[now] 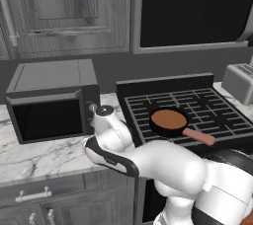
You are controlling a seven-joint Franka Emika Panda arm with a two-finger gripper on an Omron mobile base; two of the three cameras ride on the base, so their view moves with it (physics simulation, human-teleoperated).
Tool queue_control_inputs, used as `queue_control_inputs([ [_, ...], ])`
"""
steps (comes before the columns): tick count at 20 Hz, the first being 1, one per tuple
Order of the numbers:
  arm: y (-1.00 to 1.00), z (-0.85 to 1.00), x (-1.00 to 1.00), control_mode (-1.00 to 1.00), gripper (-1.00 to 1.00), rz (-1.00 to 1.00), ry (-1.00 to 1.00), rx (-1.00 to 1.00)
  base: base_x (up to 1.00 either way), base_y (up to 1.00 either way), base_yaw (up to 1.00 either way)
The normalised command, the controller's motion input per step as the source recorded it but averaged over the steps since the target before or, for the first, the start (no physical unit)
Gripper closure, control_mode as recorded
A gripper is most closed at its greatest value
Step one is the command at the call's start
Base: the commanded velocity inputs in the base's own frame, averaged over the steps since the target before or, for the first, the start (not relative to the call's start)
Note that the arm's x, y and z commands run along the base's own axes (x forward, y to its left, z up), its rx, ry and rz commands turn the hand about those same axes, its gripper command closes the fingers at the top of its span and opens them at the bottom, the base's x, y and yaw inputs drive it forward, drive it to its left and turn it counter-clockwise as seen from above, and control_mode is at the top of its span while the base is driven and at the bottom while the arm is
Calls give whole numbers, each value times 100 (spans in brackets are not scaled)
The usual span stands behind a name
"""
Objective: Pick up the sugar cube(s) and place them in the saucepan with hot chocolate.
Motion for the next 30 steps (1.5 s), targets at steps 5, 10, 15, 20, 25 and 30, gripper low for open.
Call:
queue_control_inputs([
  [5,2,-26,6,-100,-100,4,2,-2,0,0,0],
  [10,0,-13,13,-100,-100,2,6,-2,0,0,0],
  [15,1,-15,11,-100,-100,2,6,0,0,0,0],
  [20,7,-13,9,-100,-100,1,2,0,0,0,0],
  [25,13,-10,11,-100,-100,1,0,0,0,0,0],
  [30,10,-6,7,-100,-100,1,1,0,0,0,0],
])
